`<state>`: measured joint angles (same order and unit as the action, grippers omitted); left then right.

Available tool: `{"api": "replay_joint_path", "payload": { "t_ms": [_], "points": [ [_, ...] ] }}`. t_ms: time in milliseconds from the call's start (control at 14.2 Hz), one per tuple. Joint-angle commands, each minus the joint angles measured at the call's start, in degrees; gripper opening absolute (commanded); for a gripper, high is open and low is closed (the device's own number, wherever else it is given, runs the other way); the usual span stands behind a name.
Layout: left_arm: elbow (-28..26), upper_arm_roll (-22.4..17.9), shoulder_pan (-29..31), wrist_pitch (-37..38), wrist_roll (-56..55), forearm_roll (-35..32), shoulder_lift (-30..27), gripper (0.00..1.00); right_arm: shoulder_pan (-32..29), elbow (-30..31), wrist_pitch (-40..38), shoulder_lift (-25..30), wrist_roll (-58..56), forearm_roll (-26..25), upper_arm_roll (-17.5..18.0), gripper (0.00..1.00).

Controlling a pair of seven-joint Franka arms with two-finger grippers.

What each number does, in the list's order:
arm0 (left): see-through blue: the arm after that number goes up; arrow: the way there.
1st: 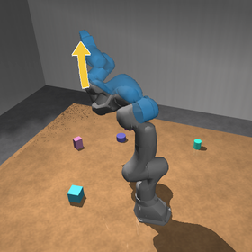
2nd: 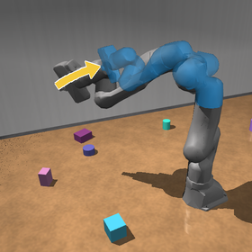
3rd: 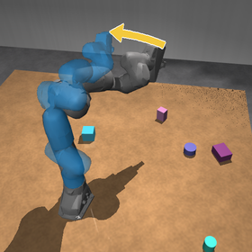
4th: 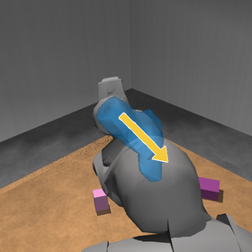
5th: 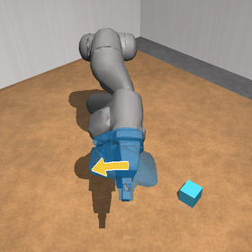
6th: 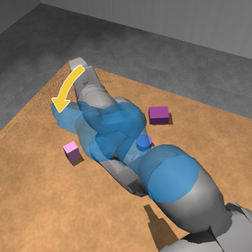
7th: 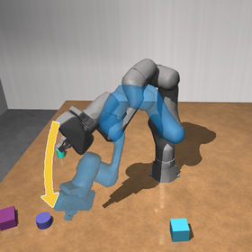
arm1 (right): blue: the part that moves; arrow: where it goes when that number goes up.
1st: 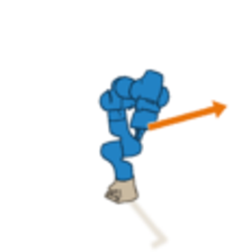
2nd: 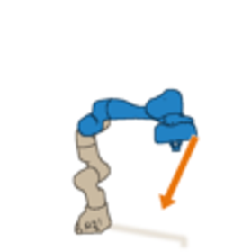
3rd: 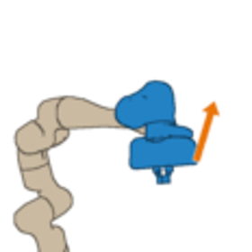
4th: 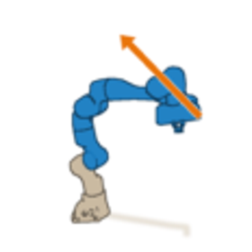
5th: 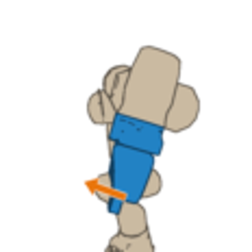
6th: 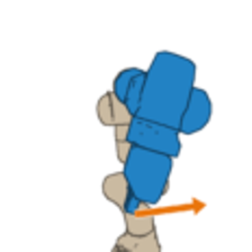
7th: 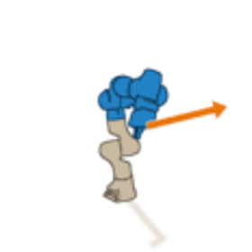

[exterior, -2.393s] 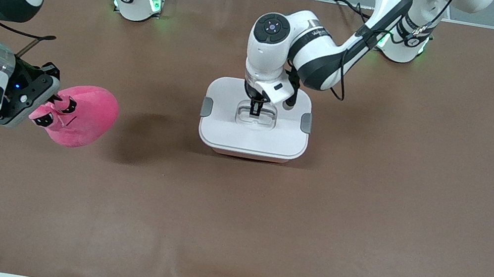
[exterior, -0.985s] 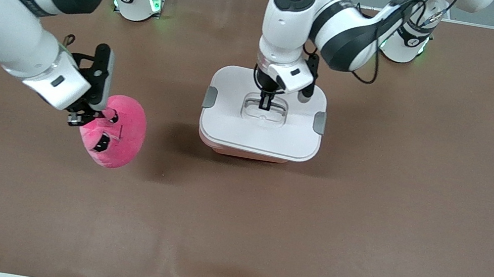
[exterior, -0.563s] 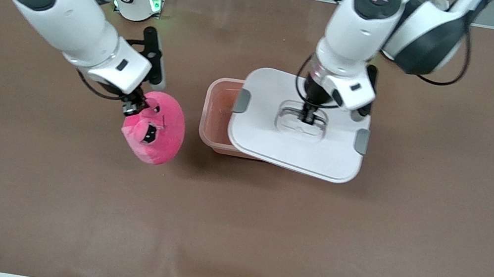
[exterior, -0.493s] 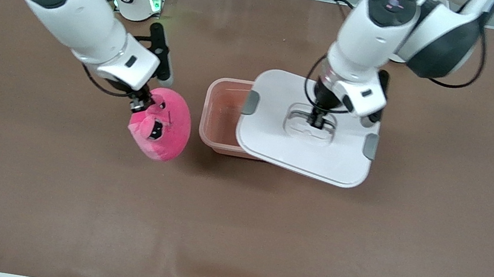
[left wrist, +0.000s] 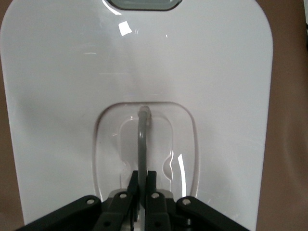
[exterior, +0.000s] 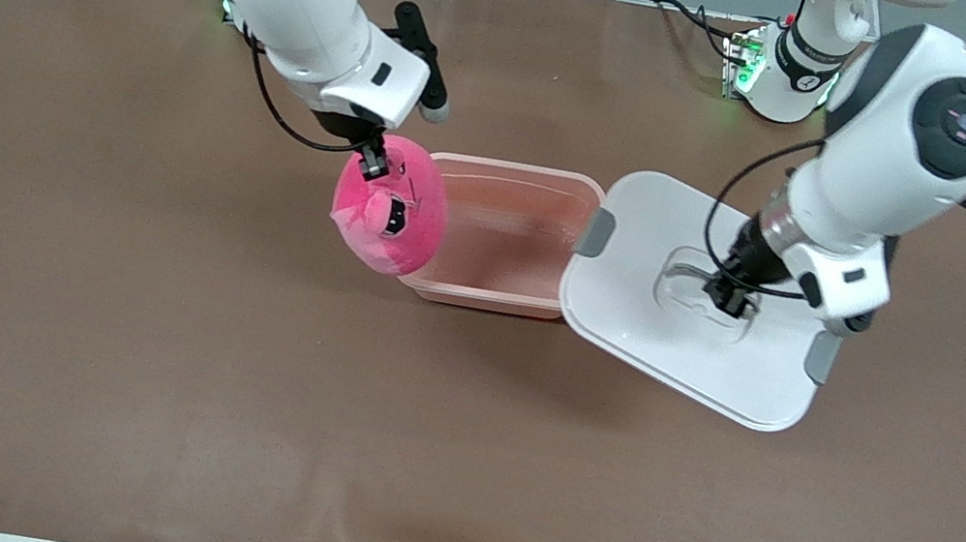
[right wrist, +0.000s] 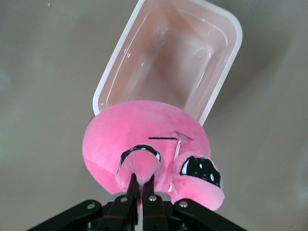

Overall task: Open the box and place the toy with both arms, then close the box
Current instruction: 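Lift the lid off with the left gripper while the right carries the plush over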

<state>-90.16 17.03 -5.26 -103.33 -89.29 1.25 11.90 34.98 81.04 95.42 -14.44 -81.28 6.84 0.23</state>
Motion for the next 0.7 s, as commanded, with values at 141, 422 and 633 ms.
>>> {"api": "replay_joint_path", "payload": {
  "t_ms": [141, 422, 633],
  "points": [
    [-0.1, 0.4, 5.5, 1.0, 10.0, 1.4, -0.2, 0.00, 2.1, 0.9, 3.3, -0.5, 4.6, 0.4, -0.4, 0.00],
    [-0.1, 0.4, 9.5, 1.0, 16.0, 1.4, 1.6, 0.00, 3.5, 1.3, 2.7, -0.6, 4.5, 0.3, -0.4, 0.00],
    [-0.3, 0.3, 9.7, 1.0, 16.7, 1.5, 3.0, 0.00, 4.9, 4.4, 3.4, -0.5, 3.9, -1.2, -0.4, 0.00]
  ]
}}
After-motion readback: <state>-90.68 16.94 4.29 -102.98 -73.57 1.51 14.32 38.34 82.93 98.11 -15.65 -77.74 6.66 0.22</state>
